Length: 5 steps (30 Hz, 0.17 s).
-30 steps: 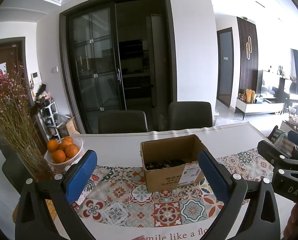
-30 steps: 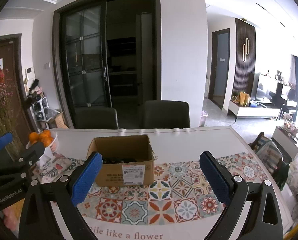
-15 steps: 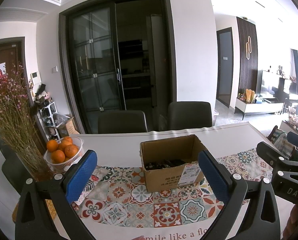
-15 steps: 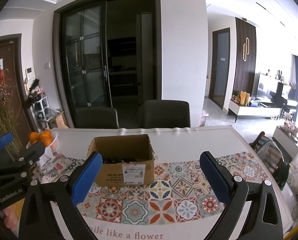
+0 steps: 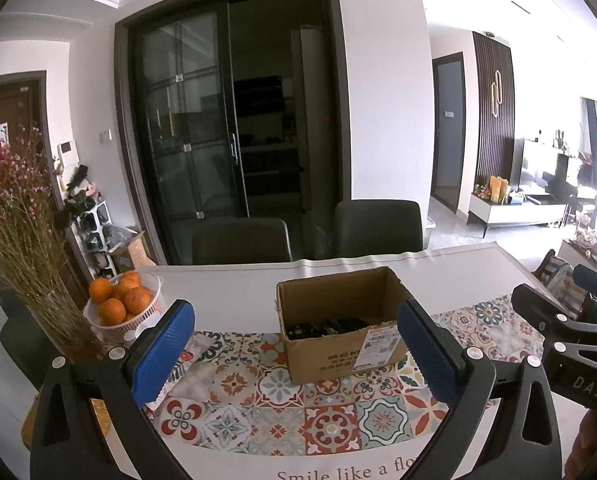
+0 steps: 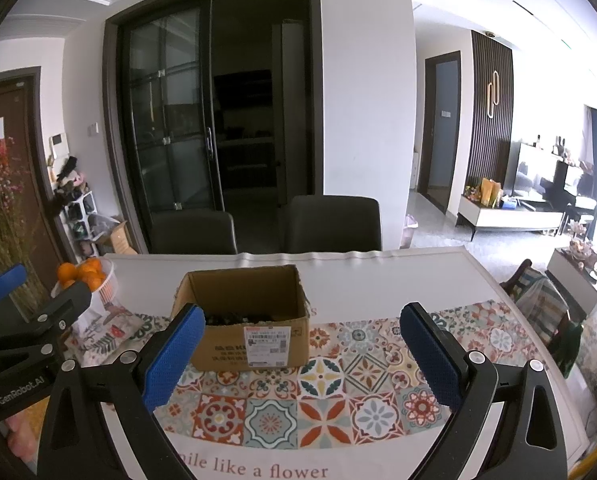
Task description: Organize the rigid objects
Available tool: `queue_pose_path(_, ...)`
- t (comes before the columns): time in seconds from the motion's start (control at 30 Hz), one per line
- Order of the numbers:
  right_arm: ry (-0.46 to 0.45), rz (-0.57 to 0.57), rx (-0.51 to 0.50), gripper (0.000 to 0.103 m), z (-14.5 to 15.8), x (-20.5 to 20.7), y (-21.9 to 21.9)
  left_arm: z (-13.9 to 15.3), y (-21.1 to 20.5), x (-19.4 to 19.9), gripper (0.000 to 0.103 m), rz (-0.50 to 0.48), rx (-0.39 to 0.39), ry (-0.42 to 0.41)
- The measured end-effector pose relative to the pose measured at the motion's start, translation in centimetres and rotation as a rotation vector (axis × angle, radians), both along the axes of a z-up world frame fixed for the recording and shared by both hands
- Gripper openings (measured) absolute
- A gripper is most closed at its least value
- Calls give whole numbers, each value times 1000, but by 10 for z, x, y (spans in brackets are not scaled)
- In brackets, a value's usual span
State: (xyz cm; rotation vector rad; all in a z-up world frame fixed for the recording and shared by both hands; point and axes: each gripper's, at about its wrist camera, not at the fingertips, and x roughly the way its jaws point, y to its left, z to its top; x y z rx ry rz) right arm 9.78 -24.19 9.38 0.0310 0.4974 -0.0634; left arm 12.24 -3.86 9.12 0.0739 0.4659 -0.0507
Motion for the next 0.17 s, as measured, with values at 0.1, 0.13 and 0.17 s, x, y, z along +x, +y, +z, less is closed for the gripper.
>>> queue_pose_path(0.1,0,1,1,99,0,0,0,-2,0,3,103,-2,-2,3)
queue_pose_path(0.13,1,1,1,99,0,0,0,-2,0,3,103,-1,-2,4)
queue_pose_path(0.17,2,1,1,99,0,0,0,-3,0,4,103,-1,-3,5)
